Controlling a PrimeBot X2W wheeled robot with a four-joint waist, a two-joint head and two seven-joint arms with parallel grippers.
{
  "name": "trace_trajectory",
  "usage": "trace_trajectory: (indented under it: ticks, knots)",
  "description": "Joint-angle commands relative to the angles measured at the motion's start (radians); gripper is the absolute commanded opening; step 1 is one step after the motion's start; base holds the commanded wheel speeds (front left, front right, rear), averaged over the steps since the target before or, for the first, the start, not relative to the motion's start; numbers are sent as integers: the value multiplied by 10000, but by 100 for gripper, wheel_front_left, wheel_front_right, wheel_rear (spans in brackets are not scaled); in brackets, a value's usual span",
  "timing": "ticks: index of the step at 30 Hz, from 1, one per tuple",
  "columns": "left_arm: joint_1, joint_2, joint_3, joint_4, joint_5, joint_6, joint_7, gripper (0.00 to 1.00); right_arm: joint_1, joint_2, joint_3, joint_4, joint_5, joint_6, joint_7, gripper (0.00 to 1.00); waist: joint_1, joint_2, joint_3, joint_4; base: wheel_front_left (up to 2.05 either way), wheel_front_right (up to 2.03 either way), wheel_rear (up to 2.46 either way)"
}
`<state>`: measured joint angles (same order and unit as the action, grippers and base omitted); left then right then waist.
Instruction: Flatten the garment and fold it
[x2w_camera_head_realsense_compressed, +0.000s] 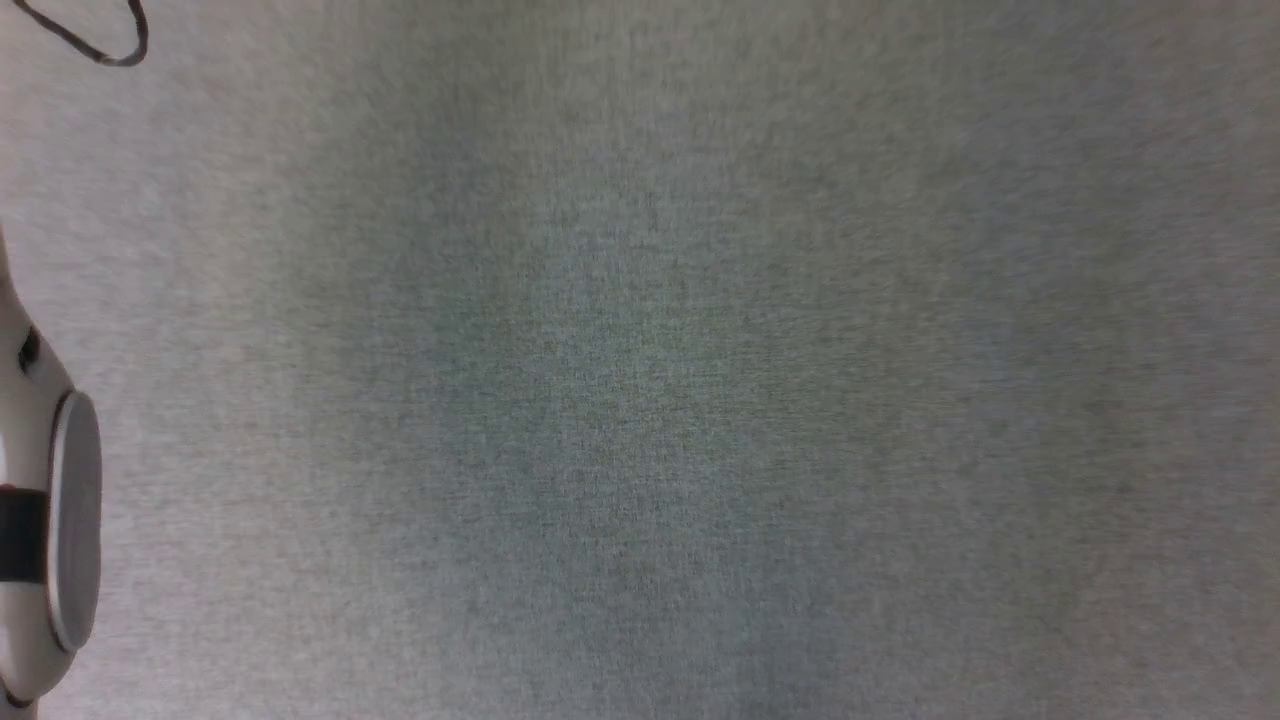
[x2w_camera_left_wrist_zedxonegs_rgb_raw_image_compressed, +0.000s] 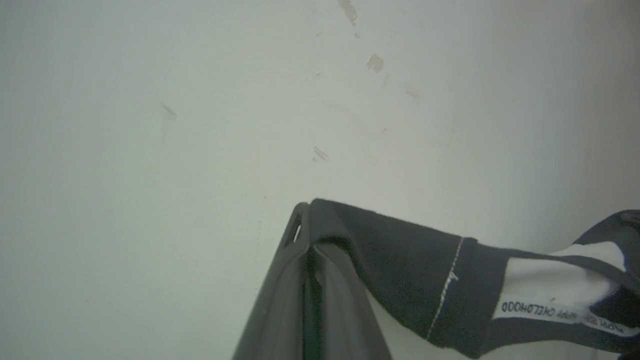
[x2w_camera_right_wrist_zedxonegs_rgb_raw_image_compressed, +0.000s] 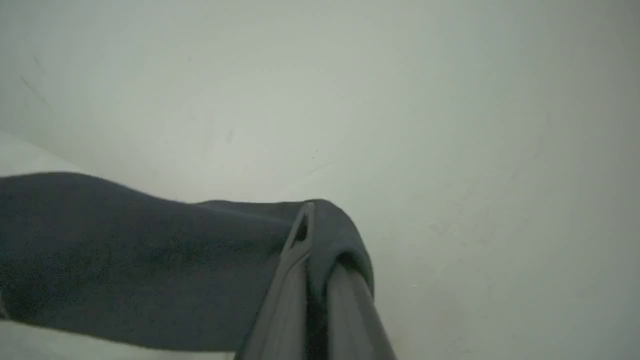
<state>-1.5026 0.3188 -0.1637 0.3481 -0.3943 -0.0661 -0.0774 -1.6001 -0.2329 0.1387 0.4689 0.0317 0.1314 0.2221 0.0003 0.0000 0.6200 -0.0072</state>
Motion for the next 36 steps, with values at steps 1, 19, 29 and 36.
trace_trajectory:
  ticks: [1, 19, 29, 36]
  knots:
    - [-84, 43, -45, 87, 60, -144, -186, 0, -88, -109, 25, 135, -11, -7, -129, 0, -3, 0, 1259, 108, 0, 0, 0]
    - [3160, 596, -716, -2098, -530, -507, -1151, 0, 3250, -900, 589, -2282, 1707, -7, -613, 0, -3, 0, 173, 73, 0, 0, 0]
    - [7883, 1158, -1220, -4319, -127, 295, -1039, 0, 8064, -671, -115, -4671, 2186, -7, 40, 0, -3, 0, -1851, -9, 0, 0, 0]
    - [11250, 1325, -1770, -5637, 323, 1188, -981, 0, 11629, -241, -1033, -6154, 2163, -7, 386, 0, -3, 0, -3059, 128, 0, 0, 0]
